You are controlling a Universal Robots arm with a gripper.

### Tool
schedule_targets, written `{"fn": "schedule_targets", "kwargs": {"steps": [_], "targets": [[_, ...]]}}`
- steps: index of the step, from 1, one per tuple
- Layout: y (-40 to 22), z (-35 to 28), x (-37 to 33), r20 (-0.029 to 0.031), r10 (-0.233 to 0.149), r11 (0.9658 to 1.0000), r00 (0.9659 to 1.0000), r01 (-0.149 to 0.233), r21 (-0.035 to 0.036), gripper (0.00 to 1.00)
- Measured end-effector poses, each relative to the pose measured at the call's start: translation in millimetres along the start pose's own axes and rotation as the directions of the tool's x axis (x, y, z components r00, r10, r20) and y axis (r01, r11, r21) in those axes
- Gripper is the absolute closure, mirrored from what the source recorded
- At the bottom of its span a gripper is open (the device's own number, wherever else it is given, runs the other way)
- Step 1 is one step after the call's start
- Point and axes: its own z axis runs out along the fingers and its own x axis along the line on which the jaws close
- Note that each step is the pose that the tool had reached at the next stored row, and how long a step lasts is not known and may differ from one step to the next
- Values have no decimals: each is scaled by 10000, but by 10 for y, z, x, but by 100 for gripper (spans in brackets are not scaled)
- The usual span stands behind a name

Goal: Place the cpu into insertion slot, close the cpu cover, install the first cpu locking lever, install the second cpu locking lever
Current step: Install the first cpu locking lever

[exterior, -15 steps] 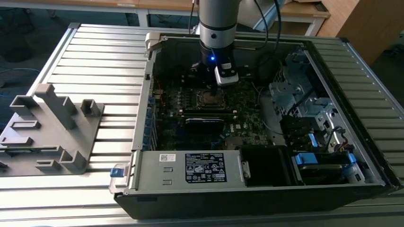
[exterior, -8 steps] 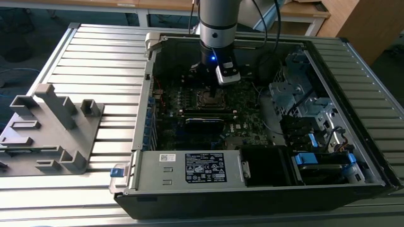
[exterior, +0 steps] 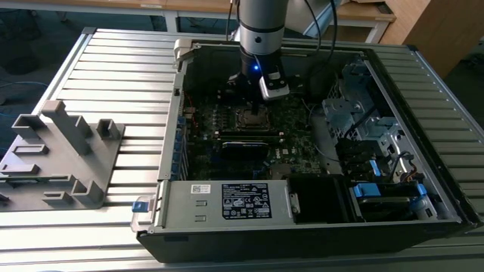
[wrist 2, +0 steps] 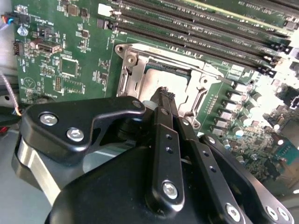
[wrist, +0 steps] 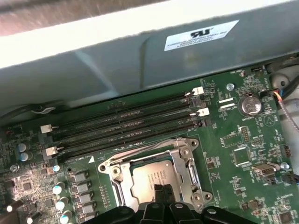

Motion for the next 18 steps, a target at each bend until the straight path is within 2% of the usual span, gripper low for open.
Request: {"fn": "schedule_targets", "kwargs": {"steps": [5,12,18], "targets": [[2,-97,-6,-2,-3,10000,10000,3,-6,89],[2,-101,-6,-3,-62,10000,10000,62,-11,89],[2,-92,-6,-10,-599,9982,9982,599,-41,89]]}}
